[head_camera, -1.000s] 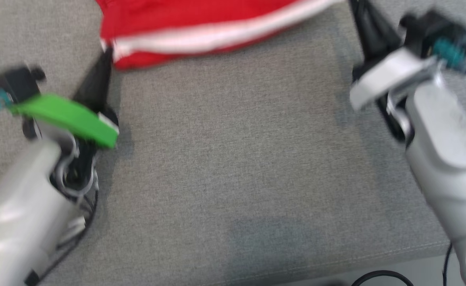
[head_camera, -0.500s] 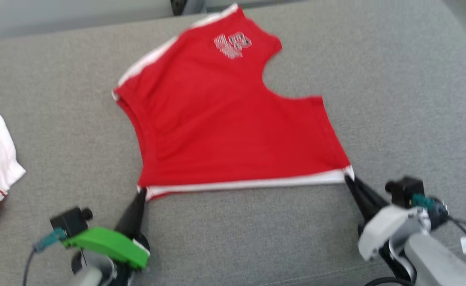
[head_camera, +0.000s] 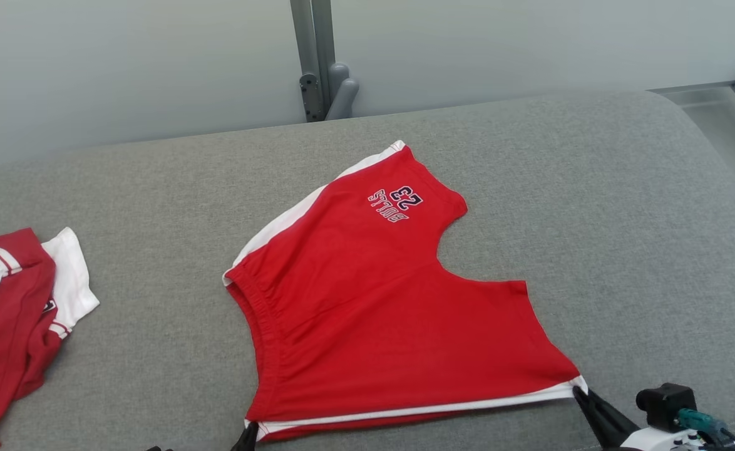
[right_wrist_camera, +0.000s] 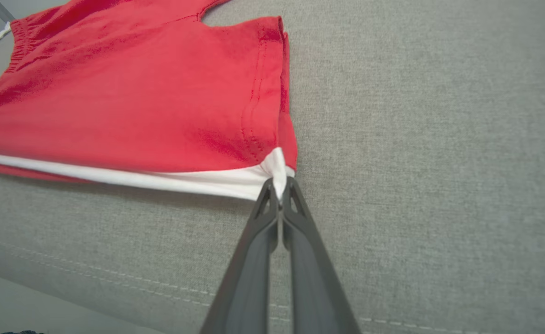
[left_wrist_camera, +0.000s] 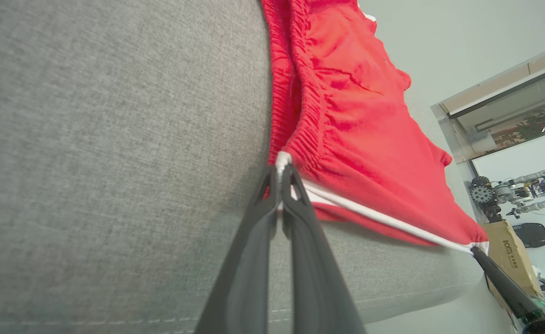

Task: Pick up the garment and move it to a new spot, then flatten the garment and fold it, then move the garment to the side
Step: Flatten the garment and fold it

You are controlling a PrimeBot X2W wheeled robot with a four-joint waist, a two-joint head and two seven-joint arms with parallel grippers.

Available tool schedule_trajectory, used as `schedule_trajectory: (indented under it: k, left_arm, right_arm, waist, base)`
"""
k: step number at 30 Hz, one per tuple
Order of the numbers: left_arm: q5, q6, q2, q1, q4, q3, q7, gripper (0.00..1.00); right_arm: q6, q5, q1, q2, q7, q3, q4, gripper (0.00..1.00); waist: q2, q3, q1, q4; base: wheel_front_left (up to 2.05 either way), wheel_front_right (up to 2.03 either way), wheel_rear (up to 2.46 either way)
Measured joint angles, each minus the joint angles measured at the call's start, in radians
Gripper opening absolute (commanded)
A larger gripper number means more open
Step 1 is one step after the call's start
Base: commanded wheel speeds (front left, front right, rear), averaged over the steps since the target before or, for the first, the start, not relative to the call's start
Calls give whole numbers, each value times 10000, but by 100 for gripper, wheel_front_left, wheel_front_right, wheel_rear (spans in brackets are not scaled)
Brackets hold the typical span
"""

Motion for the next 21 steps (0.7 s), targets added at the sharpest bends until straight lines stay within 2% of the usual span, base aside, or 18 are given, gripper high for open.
schedule_trajectory:
  k: [5,9,14,21]
  left_arm:
    - [54,-2,-96,-1,-631,309,15,0]
    - [67,-2,-245,-838,-1206,729,27,0]
    - [-17,0,-324,-2122,-1555,711,15,0]
    - [-15,2,-522,-3816,-1342,359,-4,0]
  right_arm:
    - [8,-102,-234,-184,0,-759,-715,0]
    - [8,-464,-1498,-290,0,-1095,-917,0]
    - [-2,-936,-3778,-276,343,-957,-426,0]
    - [-8,-1576,-6716,255,1055,-757,1091,0]
  waist:
    - [0,60,0,288]
    - [0,461,0,483]
    - [0,1216,0,845]
    - [0,2457,1,1430]
  base:
    - [0,0,0]
    - [0,0,0]
    - [0,0,0]
    - [0,0,0]
